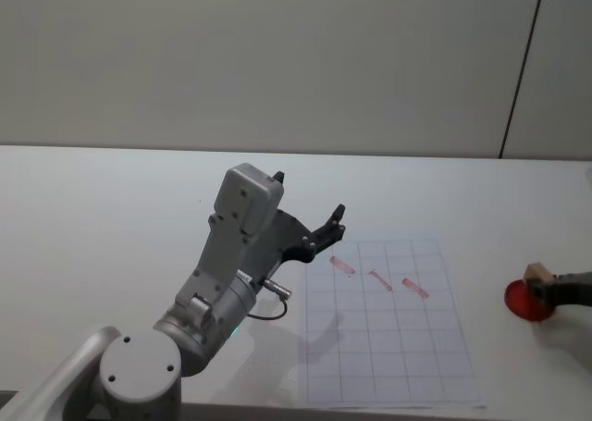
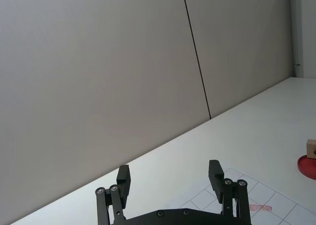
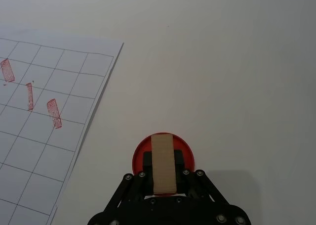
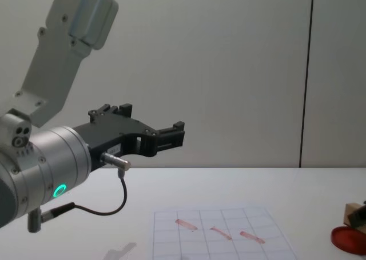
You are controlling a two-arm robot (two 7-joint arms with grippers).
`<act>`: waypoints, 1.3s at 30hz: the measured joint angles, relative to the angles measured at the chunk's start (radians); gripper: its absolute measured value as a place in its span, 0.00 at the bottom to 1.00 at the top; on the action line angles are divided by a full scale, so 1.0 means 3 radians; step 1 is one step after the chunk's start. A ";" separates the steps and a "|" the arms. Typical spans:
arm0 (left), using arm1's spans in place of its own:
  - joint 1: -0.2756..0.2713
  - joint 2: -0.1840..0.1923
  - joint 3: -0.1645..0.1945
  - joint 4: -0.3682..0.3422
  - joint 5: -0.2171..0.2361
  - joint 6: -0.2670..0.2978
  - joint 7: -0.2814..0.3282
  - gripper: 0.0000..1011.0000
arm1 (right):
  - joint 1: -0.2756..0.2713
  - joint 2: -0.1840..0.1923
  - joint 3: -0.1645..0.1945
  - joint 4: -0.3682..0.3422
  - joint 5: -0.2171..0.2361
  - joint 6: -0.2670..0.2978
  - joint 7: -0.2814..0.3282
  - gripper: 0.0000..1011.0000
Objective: Use the one hand to pick up the stamp and affix it onto the A4 paper.
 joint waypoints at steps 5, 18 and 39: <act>0.0000 0.0000 0.0000 0.0000 0.0000 0.0000 0.0000 0.99 | 0.0017 -0.0014 -0.0014 0.0042 -0.0021 -0.0019 0.0009 0.22; 0.0000 0.0000 0.0000 0.0000 0.0000 0.0000 0.0000 0.99 | 0.0043 -0.0034 -0.0034 0.0098 -0.0052 -0.0050 0.0021 0.59; 0.0000 0.0000 0.0000 0.0000 0.0000 0.0000 0.0000 0.99 | -0.0047 -0.0020 -0.0022 -0.0076 0.0064 -0.0340 0.0027 0.99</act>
